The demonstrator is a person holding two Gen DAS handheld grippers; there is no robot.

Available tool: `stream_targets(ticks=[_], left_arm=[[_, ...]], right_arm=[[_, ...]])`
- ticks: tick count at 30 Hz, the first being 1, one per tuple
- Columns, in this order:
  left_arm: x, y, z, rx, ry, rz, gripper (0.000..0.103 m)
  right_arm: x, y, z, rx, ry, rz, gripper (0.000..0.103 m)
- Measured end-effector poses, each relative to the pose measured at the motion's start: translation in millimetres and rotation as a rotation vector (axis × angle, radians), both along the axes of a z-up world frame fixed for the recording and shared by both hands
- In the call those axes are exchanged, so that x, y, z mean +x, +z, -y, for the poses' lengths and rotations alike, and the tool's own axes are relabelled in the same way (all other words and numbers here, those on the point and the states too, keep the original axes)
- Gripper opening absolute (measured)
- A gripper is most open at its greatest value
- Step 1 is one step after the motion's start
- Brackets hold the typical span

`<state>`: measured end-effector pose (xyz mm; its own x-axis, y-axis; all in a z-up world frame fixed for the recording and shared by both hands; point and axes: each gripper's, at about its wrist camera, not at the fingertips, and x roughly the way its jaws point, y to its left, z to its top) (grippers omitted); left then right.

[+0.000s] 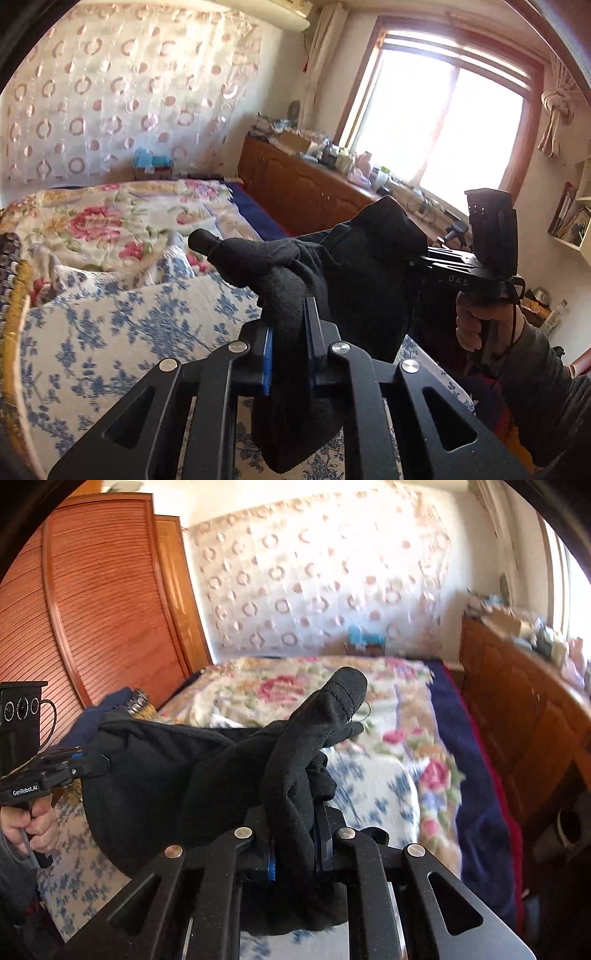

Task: Fold small clothes
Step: 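Grasp the folded T-shirt bundle with the left tool and lift it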

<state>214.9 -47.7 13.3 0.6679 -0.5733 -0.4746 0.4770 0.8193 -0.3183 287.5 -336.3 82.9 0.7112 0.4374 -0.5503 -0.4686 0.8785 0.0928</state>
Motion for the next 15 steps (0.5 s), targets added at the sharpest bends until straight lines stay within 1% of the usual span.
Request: stream_targets(ticks=[2, 6, 10, 13, 15], left_arm=[[-10, 10, -13, -0.005, 0.022, 0.031, 0.014], [-29, 32, -53, -0.009, 0.098, 0.087, 0.014], [-45, 48, -96, -0.007, 0.193, 0.13, 0.014], [-65, 58, -138, -0.009, 0.285, 0.165, 0.014], [-76, 60, -161, -0.01, 0.343, 0.181, 0.014]], right_arm=[[0, 10, -17, -0.001, 0.027, 0.029, 0.013], [-1, 24, -41, -0.001, 0.101, 0.075, 0.013], [11, 43, -89, -0.003, 0.181, 0.12, 0.013], [22, 57, -134, -0.006, 0.255, 0.154, 0.013], [34, 65, -170, -0.002, 0.311, 0.162, 0.013]])
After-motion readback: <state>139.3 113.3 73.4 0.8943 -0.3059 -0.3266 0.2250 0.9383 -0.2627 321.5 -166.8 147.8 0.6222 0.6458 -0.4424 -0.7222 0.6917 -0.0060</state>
